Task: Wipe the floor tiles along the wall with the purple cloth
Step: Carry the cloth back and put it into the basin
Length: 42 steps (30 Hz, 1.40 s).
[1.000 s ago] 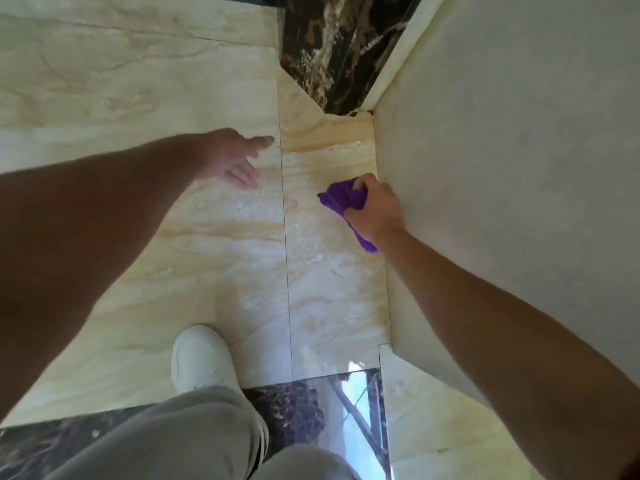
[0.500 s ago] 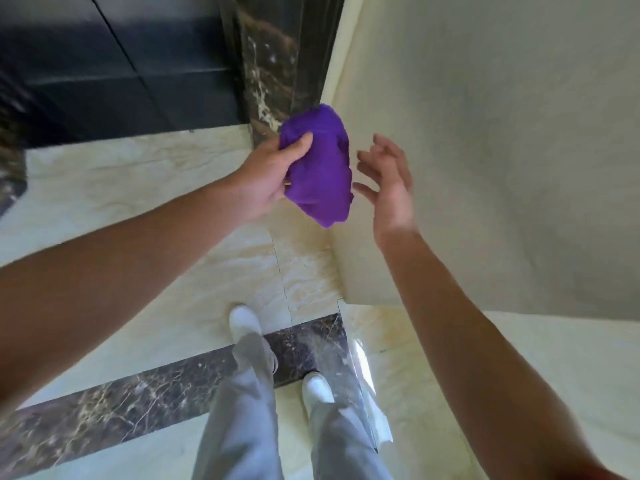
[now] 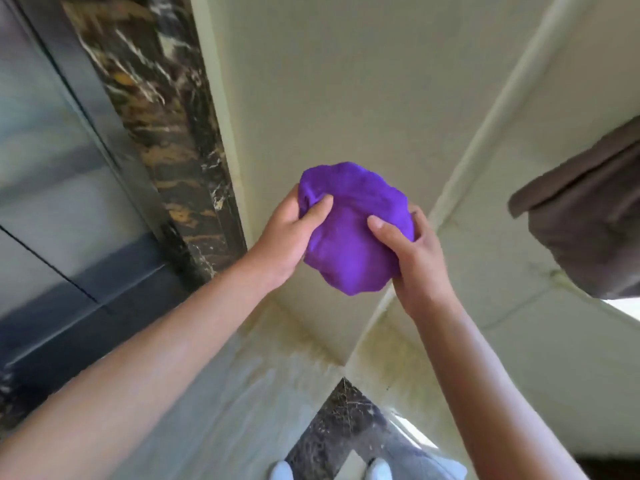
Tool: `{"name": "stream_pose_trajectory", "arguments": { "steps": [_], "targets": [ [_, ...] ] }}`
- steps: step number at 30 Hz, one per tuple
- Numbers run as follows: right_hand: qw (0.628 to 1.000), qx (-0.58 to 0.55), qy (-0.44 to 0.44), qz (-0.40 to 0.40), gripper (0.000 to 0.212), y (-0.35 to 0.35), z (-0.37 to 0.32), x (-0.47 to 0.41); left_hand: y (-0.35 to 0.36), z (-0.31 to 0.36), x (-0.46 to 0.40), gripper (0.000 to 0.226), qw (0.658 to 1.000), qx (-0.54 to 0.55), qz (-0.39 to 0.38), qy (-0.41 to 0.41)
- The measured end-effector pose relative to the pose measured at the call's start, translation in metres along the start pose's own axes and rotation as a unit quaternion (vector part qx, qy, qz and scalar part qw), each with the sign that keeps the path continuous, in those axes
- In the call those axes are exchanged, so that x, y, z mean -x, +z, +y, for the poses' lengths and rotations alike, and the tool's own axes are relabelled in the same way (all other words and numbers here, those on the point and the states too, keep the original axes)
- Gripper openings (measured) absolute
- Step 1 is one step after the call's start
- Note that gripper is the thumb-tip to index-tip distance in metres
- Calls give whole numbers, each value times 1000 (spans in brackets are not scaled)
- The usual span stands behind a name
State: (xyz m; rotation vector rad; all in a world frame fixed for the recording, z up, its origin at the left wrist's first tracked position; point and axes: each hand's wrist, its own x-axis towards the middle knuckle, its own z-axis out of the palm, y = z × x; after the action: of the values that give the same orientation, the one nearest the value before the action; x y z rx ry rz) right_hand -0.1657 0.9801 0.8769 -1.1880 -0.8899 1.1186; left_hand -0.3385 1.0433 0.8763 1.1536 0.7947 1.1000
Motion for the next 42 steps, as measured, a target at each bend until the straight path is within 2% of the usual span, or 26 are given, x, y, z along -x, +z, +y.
{"name": "stream_pose_trajectory", "arguments": {
  "steps": [3, 5, 7, 9, 11, 14, 17, 19, 22, 24, 25, 27, 29, 32, 34, 37, 39, 40, 42],
  "targets": [
    [996, 67, -37, 51, 32, -27, -31, 47, 38, 18, 15, 22, 997, 18, -77, -7],
    [993, 89, -47, 66, 34, -56, -47, 77, 69, 24, 31, 21, 990, 19, -136, -25],
    [997, 33, -37, 51, 29, -85, -53, 104, 94, 28, 48, 21, 980, 26, -193, -47],
    [998, -20, -23, 47, 35, -118, -56, 147, 131, 30, 75, 22, 966, 38, -250, -59],
    [998, -35, -29, 39, 41, -137, -55, 178, 158, 29, 89, 20, 965, 33, -255, -46],
    [985, -2, -78, 153, 34, -173, -59, 238, 204, 17, 125, 19, 971, -13, -240, -15],
    [940, 6, -143, 309, 42, -207, -62, 308, 248, 0, 175, 45, 954, -54, -296, -5],
    [913, -54, -177, 364, 51, -222, -61, 341, 273, -8, 202, 54, 937, -66, -343, 1],
    [889, -250, -148, 354, 56, -241, -51, 394, 314, -19, 245, 46, 922, -22, -385, -22],
    [897, -266, -102, 337, 41, -240, -39, 418, 329, -27, 263, 44, 913, 15, -405, -54],
    [900, -259, -110, 333, 39, -240, -32, 441, 342, -33, 280, 44, 899, 26, -431, -74],
    [899, -261, -103, 336, 48, -233, -19, 463, 355, -42, 299, 46, 881, 40, -460, -102],
    [865, -275, -116, 403, 56, -230, -10, 488, 371, -49, 326, 48, 851, 50, -506, -133],
    [840, -258, -129, 460, 54, -221, -4, 515, 380, -51, 350, 50, 814, 69, -551, -170],
    [806, -274, -163, 500, 55, -212, 5, 542, 383, -56, 371, 49, 763, 92, -596, -233],
    [777, -282, -234, 511, 50, -195, 14, 564, 379, -64, 395, 45, 712, 91, -637, -280],
    [725, -226, -250, 601, 46, -180, 26, 571, 374, -73, 416, 45, 707, 69, -643, -285],
    [690, -194, -235, 656, 49, -174, 30, 574, 372, -79, 425, 46, 722, 59, -633, -273],
    [632, -126, -202, 737, 70, -158, 41, 590, 372, -83, 450, 48, 734, 30, -634, -242]
  ]
}}
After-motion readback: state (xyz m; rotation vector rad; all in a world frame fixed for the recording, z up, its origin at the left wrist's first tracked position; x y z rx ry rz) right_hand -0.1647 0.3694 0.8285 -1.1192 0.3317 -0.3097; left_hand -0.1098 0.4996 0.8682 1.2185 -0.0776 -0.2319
